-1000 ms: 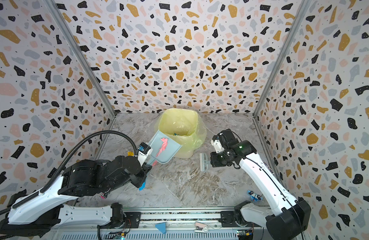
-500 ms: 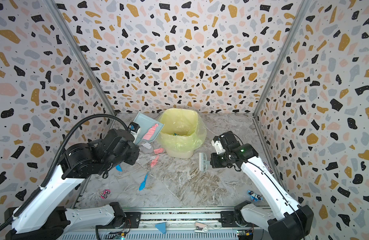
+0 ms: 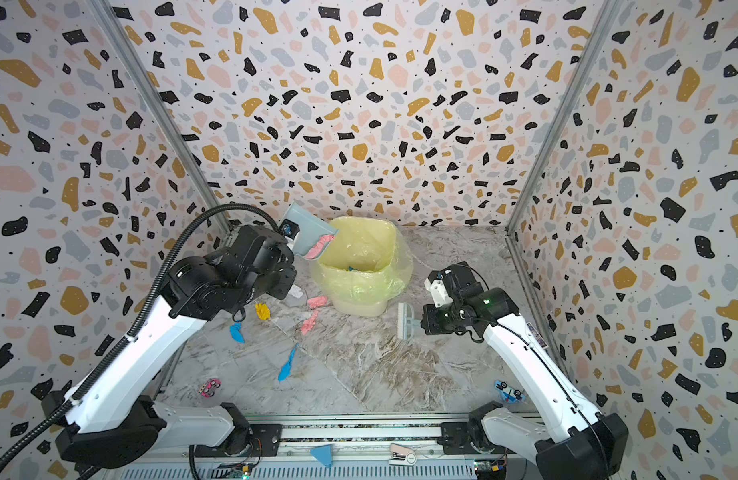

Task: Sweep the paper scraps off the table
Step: 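Tip the dustpan over the yellow bin with the left gripper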

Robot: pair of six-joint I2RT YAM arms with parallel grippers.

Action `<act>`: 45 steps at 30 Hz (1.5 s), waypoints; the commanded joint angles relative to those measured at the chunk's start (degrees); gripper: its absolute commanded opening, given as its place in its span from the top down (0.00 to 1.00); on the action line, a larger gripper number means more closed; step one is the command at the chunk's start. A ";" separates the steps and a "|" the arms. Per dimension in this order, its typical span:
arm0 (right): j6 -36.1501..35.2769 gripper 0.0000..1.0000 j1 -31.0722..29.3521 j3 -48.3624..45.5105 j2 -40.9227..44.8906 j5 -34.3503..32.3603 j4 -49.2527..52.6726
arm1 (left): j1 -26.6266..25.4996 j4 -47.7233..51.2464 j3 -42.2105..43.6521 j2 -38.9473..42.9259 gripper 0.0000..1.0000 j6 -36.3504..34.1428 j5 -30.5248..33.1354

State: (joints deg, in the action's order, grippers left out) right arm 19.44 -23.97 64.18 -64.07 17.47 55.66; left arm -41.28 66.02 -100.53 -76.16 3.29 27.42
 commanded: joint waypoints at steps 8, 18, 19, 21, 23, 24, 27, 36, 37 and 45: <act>-1.78 1.00 2.51 1.91 -0.94 2.48 1.70 | 0.41 -4.61 -4.66 -8.59 0.86 -12.67 1.65; -4.69 1.00 5.14 4.63 -3.98 3.69 3.40 | 0.15 -5.13 -8.89 -16.99 0.89 -17.44 7.43; -4.85 1.00 5.32 4.62 -4.19 3.79 3.27 | 0.02 -5.43 -8.85 -17.31 0.89 -18.18 8.41; -5.21 1.00 5.66 4.53 -4.52 4.20 3.15 | -0.72 -5.85 -9.05 -17.96 0.89 -19.51 11.29; -5.47 1.00 5.90 4.39 -4.78 4.68 2.99 | -1.65 -6.46 -9.41 -18.58 0.90 -21.11 14.42; -5.55 1.00 5.95 4.33 -4.84 4.84 2.95 | -2.03 -6.76 -9.51 -18.75 0.90 -21.95 15.93; -5.97 1.00 6.22 4.51 -5.35 5.39 3.05 | -3.31 -8.23 -9.60 -19.40 0.91 -24.96 20.17; -7.03 1.00 6.56 6.59 -6.49 6.16 4.29 | -8.74 -14.78 -4.25 -19.80 0.93 -35.88 29.84; -7.22 1.00 6.56 6.50 -6.50 6.24 4.37 | -9.34 -15.71 -3.71 -19.86 0.93 -36.97 31.12; -7.58 1.00 6.72 6.11 -6.35 6.96 4.20 | -10.42 -17.37 -4.12 -20.22 0.94 -38.24 32.78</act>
State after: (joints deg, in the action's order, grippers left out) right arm 12.60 -17.52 68.71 -70.94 23.42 58.54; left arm -51.83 51.09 -103.90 -96.88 -33.71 57.47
